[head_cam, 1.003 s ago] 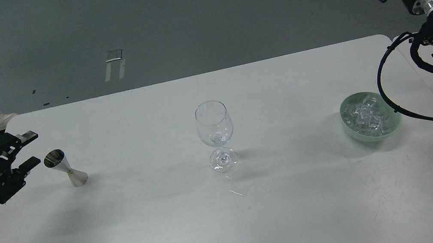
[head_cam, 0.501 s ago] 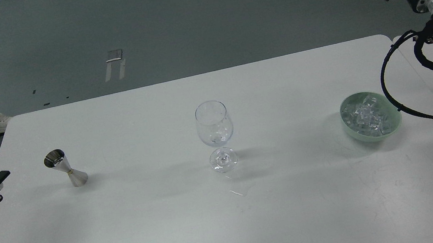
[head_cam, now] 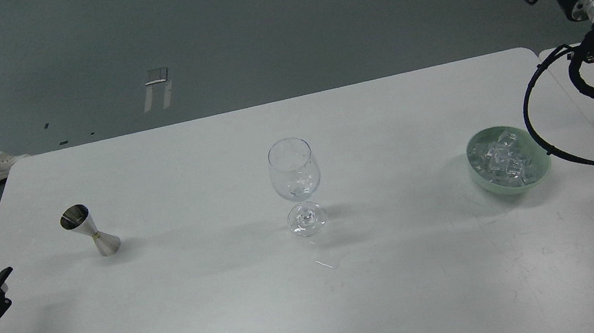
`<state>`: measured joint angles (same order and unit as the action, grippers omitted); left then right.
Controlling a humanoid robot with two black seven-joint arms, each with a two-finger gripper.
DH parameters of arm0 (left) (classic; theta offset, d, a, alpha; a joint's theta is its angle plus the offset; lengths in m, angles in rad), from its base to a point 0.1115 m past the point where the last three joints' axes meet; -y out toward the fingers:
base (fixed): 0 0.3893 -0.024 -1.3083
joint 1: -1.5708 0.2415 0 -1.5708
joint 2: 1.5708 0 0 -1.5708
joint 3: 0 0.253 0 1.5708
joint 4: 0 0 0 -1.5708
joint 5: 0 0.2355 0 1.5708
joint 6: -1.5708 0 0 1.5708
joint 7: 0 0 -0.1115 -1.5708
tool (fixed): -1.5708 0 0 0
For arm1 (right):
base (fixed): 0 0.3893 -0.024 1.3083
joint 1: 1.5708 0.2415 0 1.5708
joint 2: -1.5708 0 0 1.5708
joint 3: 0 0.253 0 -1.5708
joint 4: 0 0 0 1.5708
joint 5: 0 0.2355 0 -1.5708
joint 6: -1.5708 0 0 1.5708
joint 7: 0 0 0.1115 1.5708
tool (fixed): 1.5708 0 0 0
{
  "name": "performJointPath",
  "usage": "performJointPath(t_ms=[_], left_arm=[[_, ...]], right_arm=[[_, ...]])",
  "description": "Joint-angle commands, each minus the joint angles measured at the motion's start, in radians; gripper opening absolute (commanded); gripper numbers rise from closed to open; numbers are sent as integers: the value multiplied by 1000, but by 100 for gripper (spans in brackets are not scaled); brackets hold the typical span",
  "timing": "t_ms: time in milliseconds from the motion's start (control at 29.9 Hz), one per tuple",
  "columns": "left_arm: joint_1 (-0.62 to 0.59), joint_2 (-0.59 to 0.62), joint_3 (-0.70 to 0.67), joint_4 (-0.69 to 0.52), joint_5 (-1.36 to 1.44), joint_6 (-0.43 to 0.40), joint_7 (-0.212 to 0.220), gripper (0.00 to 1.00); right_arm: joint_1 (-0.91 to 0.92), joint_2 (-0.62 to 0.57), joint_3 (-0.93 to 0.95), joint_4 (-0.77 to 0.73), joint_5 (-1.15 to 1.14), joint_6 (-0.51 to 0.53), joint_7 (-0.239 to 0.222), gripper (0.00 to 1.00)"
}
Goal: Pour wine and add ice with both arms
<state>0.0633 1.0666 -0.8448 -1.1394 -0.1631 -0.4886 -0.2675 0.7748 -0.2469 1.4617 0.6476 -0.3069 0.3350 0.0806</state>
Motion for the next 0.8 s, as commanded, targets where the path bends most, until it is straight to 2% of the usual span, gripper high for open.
performJointPath(t_ms=[0,67,100,134,234,401,535,568,769], left_arm=[[12,-42,-2,1,-1,0,-27,96],[16,-75,-2,1,-1,0,-73,94],[18,-104,0,1,0,0,-109,93],[18,-118,0,0,4,0,-120,92],[16,-126,0,-11,2,0,-108,90],[24,-172,0,-25,-1,0,-53,84],[35,-191,0,-36,-24,0,-53,77],[35,-194,0,-40,-35,0,-53,70],[30,-223,-16,-56,-36,0,-65,71]], right_arm=[[-2,0,-3,0,0,-1,-2,100],[-3,0,-3,-2,0,-1,-12,100],[-2,0,-3,-2,0,-1,-16,100],[-3,0,-3,-2,0,-1,-19,100],[-3,0,-4,-3,0,-1,-21,100],[-17,-2,-6,-2,-1,-1,-21,100],[-19,-5,-6,-3,-1,-1,-28,100],[-19,-12,-6,-2,-1,-1,-32,100],[-20,-20,-8,0,-1,-1,-35,100]])
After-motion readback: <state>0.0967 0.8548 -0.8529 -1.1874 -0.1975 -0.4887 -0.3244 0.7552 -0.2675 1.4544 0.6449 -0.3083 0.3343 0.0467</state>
